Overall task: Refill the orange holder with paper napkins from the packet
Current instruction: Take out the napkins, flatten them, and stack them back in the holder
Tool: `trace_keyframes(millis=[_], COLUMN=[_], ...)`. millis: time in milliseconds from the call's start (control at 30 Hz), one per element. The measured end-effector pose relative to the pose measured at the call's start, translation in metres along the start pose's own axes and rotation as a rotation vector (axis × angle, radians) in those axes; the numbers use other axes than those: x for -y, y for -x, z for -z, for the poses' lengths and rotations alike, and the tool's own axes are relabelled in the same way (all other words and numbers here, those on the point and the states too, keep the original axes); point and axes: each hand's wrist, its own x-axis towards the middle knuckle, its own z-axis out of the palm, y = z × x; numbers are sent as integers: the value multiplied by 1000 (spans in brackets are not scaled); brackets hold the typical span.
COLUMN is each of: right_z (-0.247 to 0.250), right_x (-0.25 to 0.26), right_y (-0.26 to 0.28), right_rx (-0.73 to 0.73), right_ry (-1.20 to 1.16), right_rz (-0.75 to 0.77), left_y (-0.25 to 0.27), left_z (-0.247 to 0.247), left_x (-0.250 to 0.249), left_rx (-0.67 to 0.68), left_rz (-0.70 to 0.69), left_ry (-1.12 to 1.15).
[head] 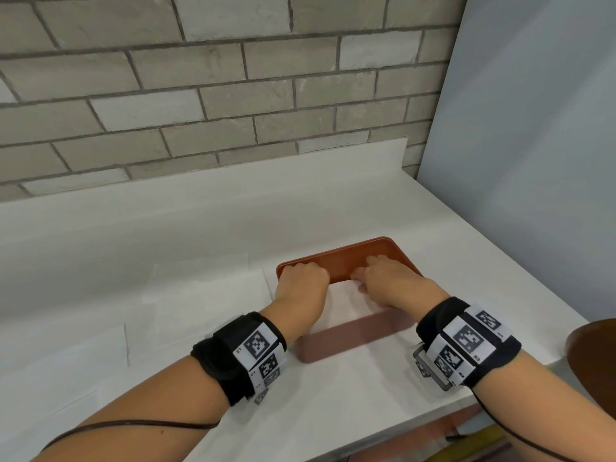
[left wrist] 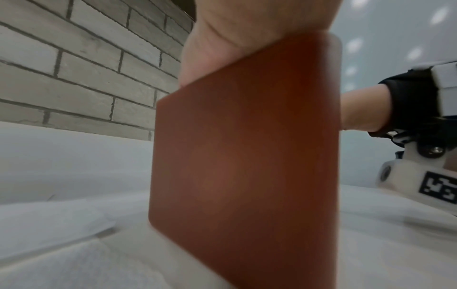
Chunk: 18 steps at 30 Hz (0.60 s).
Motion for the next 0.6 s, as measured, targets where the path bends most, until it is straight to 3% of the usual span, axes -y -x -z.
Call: trace_keyframes(millis=[200,333,533,600], right_z=[0,-1,3,3], right_x=[2,1,0,0], right_y=[-1,-1,-2,-1], right_rx=[-91,-51,-52,-35], right_ry=[45,100,81,20], right_rz=[69,77,60,77], left_y=[-1,-8,-7,-9], left_z=[-4,-8,-10,-11], left_x=[-2,-3,1,4], left_rx=[182,313,163,170], left_rz=[-41,37,-17,-22], left_ry=[-77,-15,145,202])
